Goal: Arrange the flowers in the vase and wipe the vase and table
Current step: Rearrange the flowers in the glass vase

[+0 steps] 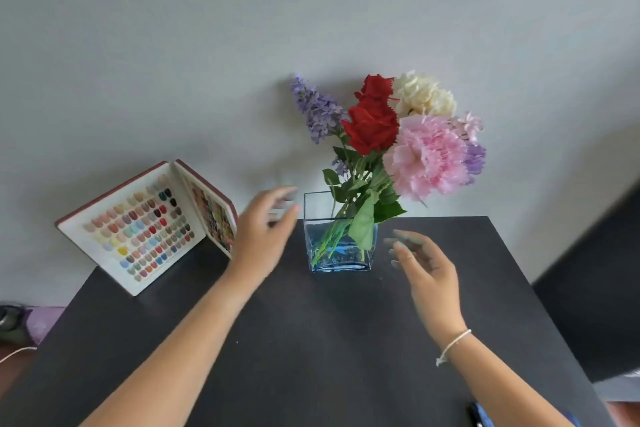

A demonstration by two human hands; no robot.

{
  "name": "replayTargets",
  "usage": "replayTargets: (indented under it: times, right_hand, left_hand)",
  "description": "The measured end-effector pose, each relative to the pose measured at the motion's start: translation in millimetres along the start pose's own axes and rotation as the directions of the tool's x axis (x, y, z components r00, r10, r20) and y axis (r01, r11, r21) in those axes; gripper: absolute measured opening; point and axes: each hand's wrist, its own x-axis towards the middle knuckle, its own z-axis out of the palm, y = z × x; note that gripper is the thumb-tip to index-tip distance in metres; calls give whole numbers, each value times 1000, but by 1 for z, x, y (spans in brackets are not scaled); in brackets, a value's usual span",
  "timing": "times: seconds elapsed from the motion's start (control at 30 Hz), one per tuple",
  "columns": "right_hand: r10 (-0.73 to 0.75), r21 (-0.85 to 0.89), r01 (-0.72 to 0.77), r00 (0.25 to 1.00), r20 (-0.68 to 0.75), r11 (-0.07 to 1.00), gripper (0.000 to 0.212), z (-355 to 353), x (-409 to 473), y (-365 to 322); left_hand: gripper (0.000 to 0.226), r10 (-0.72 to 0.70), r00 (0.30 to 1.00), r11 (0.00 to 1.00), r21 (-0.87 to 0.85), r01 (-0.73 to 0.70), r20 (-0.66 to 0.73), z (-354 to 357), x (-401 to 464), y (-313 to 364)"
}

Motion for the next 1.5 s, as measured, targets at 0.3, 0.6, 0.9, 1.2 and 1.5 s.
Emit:
replayTargets:
  times: [0.3, 0.6, 0.9, 1.2, 1.5]
  right_hand:
    - [98, -3, -99, 993, -65, 995, 15, -54, 11, 17]
    - [213, 8, -213, 973, -86, 977, 12, -56, 25, 34]
    - [234, -26, -237, 968, -89, 971, 9, -31, 70, 27]
    - [258, -106, -269, 961, -102, 957, 26, -4, 97, 31]
    - [299, -26, -305, 944, -142, 952, 5, 20, 116, 30]
  left_hand:
    - [41, -14, 987, 985, 172, -14, 157, 106, 26, 14]
    - [24, -112, 994, 985, 135, 111, -3, 126, 35, 15]
    - [24, -339, 931, 938, -129, 322, -136, 99, 55, 1]
    - [24, -358, 918, 934, -88, 348, -171, 88, 66, -14]
    - [26, -387, 899, 921, -133, 366, -206, 82, 79, -26]
